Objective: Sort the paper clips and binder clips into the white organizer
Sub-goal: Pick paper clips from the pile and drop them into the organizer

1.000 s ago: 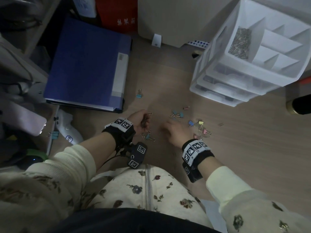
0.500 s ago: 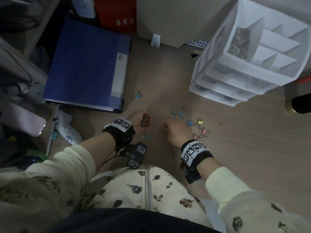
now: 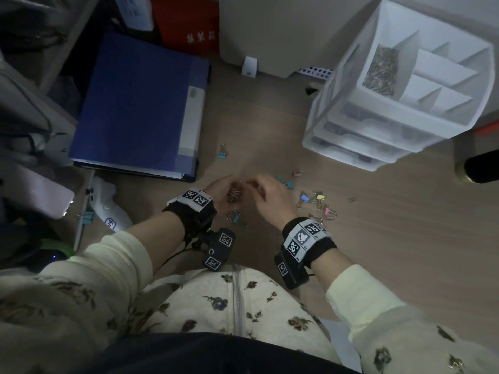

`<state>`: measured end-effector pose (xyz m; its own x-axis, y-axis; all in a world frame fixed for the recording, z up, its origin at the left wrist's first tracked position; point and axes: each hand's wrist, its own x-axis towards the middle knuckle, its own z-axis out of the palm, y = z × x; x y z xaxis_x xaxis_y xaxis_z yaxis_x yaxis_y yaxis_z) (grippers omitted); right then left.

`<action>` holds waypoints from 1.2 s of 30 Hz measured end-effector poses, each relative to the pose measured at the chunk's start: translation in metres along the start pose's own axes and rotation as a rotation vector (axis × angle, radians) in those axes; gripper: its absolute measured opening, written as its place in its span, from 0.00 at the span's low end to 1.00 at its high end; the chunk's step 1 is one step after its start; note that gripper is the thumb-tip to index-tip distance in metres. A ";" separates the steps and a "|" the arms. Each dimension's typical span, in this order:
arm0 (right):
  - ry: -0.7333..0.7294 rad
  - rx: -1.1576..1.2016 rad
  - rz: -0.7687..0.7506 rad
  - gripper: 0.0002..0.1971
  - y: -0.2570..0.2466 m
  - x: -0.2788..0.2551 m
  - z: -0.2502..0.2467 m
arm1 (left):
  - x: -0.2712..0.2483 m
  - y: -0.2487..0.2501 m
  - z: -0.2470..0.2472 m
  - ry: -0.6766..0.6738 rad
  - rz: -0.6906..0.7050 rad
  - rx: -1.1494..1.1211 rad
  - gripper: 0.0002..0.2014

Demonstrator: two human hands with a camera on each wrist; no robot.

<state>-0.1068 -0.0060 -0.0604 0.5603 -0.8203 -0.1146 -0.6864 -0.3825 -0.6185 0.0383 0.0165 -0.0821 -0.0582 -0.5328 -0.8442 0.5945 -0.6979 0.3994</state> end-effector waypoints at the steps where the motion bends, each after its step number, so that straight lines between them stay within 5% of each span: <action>1: 0.004 -0.007 0.020 0.08 0.004 0.000 0.001 | 0.000 0.001 -0.001 0.042 0.006 0.004 0.10; 9: -0.365 -0.284 0.057 0.17 0.012 -0.006 0.027 | -0.002 0.014 -0.017 0.105 0.065 0.026 0.15; 13: -0.403 -0.415 -0.047 0.24 0.008 -0.010 0.041 | -0.001 0.014 -0.018 0.128 0.065 0.028 0.15; 18: -0.398 -0.423 -0.080 0.16 0.011 -0.013 0.045 | 0.001 0.012 -0.018 0.142 0.038 0.034 0.14; 27: -0.265 -0.373 0.083 0.17 0.029 -0.003 0.021 | 0.003 0.011 -0.020 0.167 0.029 -0.006 0.14; 36: -0.388 -0.406 -0.010 0.21 0.009 0.005 0.046 | 0.000 0.013 -0.023 0.190 0.042 -0.037 0.13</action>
<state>-0.0892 0.0058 -0.1022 0.6449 -0.6284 -0.4350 -0.7603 -0.5857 -0.2810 0.0645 0.0186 -0.0856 0.1175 -0.4591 -0.8806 0.6228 -0.6566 0.4254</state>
